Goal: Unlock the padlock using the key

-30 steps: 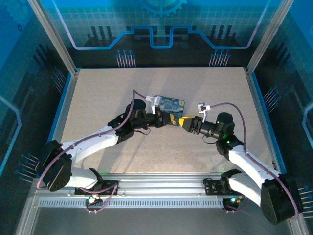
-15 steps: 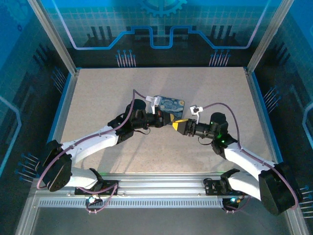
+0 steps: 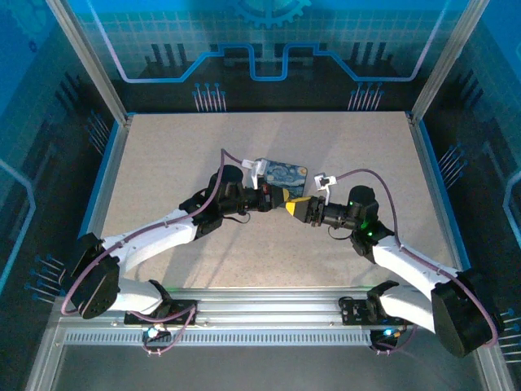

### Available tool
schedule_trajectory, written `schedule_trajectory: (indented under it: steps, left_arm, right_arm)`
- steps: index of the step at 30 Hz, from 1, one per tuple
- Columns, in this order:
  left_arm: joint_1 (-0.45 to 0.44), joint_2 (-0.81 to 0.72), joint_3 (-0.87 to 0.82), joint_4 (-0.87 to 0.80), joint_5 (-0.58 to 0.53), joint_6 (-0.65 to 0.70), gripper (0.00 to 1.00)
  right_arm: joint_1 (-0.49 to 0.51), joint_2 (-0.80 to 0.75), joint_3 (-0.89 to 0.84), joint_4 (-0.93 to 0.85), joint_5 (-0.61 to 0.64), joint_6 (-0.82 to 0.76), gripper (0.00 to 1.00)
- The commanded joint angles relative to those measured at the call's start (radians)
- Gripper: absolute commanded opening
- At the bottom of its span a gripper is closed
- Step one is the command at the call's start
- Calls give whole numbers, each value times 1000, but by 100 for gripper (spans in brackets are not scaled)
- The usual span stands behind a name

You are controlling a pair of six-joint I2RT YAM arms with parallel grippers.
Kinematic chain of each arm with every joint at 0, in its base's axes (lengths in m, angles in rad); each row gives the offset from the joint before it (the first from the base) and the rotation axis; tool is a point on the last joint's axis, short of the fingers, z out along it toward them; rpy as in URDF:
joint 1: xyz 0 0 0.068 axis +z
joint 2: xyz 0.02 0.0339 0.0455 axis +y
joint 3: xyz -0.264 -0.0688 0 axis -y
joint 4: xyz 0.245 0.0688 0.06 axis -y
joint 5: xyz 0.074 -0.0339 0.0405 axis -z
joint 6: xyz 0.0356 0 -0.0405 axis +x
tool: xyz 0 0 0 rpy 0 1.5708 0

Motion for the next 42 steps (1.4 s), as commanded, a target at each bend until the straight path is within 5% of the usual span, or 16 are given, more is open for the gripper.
schedule_trajectory:
  steps: [1, 19, 23, 27, 30, 36, 42]
  left_arm:
    - [-4, -29, 14, 14, -20, 28, 0]
    - [-4, -31, 15, 5, -17, 40, 4]
    - [-2, -35, 17, -12, -26, 52, 23]
    - [13, -60, 14, -68, -63, 73, 57]
    - [36, -93, -8, -108, -92, 94, 72]
    - [118, -120, -107, -121, -117, 108, 89]
    - [187, -61, -229, 2, -91, 47, 92]
  right_arm:
    - [6, -17, 12, -4, 11, -11, 27]
    - [-9, -48, 7, -39, 50, 1, 0]
    - [-10, -58, 12, -83, 68, -25, 0]
    - [-11, -66, 37, -212, 95, -94, 0]
    - [-15, -64, 59, -306, 128, -148, 0]
    - [-44, 25, 134, -442, 154, -225, 0]
    - [-82, 199, 230, -430, 143, -228, 0]
